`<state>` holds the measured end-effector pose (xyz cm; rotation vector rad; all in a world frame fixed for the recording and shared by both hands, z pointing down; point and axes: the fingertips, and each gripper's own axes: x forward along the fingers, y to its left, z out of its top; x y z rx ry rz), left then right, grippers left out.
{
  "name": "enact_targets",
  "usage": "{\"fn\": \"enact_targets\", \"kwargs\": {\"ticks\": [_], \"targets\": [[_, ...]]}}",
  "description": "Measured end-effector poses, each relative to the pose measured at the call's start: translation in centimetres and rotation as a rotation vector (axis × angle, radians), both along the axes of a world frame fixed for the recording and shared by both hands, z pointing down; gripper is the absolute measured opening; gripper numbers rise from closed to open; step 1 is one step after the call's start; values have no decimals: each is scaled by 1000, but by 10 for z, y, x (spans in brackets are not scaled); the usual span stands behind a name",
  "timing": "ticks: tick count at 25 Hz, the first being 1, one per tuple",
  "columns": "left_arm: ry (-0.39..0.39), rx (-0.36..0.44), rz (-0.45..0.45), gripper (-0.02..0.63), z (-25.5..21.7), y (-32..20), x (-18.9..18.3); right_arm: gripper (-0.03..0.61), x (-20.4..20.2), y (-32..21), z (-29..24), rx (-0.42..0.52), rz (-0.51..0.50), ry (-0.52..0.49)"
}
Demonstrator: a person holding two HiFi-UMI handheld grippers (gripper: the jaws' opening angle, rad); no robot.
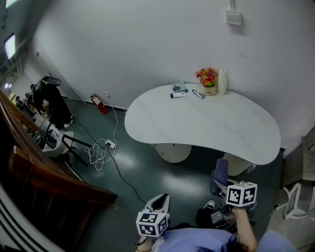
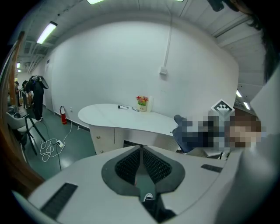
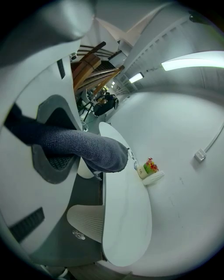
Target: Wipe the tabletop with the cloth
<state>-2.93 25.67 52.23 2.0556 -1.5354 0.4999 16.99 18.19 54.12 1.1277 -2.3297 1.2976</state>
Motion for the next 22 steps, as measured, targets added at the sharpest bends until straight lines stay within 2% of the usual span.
{"fn": "enact_targets", "kwargs": {"ticks": [10, 17, 22], "targets": [[58, 1, -1, 23, 8, 86, -31, 69, -32, 105, -1, -11, 8, 73], [81, 21, 11, 23, 11, 123, -32, 69, -40, 157, -5, 6, -1, 84], [83, 28, 4, 23, 14, 149, -31, 69, -48, 180, 0, 13, -44, 110]]}}
